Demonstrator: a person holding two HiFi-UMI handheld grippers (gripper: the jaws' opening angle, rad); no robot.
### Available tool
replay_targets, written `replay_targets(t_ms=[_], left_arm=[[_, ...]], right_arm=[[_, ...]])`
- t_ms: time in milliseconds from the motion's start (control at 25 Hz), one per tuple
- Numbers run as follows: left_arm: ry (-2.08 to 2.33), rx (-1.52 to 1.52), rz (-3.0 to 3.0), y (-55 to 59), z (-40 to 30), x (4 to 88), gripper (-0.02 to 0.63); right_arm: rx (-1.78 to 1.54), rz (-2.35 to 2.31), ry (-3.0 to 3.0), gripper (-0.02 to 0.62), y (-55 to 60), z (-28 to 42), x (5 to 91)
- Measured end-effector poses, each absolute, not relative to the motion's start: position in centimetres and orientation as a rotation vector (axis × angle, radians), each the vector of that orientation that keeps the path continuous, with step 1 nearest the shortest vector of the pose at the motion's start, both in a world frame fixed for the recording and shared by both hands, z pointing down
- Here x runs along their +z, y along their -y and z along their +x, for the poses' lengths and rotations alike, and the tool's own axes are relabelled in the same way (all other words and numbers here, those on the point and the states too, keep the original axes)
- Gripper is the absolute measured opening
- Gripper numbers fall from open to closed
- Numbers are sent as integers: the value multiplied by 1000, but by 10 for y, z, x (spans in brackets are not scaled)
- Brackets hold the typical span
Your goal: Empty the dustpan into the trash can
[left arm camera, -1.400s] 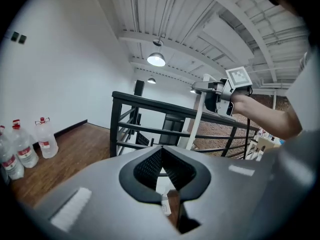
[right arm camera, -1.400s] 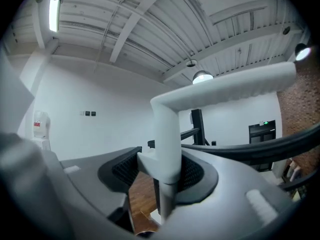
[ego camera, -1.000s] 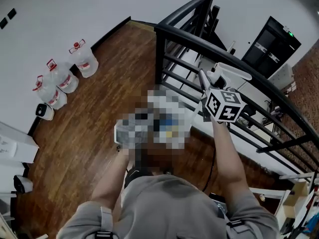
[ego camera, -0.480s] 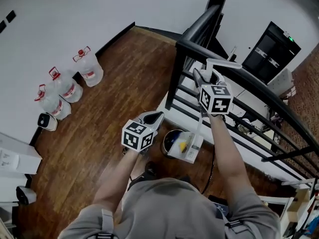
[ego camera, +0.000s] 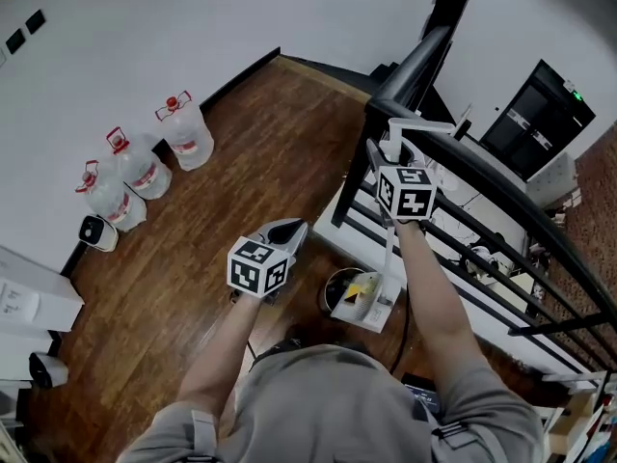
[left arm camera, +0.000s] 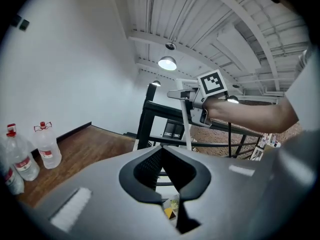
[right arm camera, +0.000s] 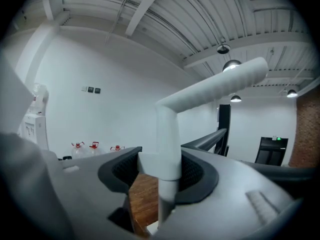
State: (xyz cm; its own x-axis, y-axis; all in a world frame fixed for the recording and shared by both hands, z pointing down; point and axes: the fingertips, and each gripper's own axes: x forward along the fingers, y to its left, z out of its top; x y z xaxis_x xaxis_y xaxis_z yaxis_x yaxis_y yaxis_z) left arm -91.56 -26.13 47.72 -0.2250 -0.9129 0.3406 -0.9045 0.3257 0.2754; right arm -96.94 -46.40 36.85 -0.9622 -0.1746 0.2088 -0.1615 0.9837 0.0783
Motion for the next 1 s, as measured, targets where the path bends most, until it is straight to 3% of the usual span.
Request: replay_targets(t_ms=[640,1000], left_arm=[[2216,-27,1480,269,-945,478,5],[2194,-38,1487,263,-943,487,5]], right_arm=[[-59,121,2863,186,471,-1047,400],[-48,131,2884,186,472,-1019,391]])
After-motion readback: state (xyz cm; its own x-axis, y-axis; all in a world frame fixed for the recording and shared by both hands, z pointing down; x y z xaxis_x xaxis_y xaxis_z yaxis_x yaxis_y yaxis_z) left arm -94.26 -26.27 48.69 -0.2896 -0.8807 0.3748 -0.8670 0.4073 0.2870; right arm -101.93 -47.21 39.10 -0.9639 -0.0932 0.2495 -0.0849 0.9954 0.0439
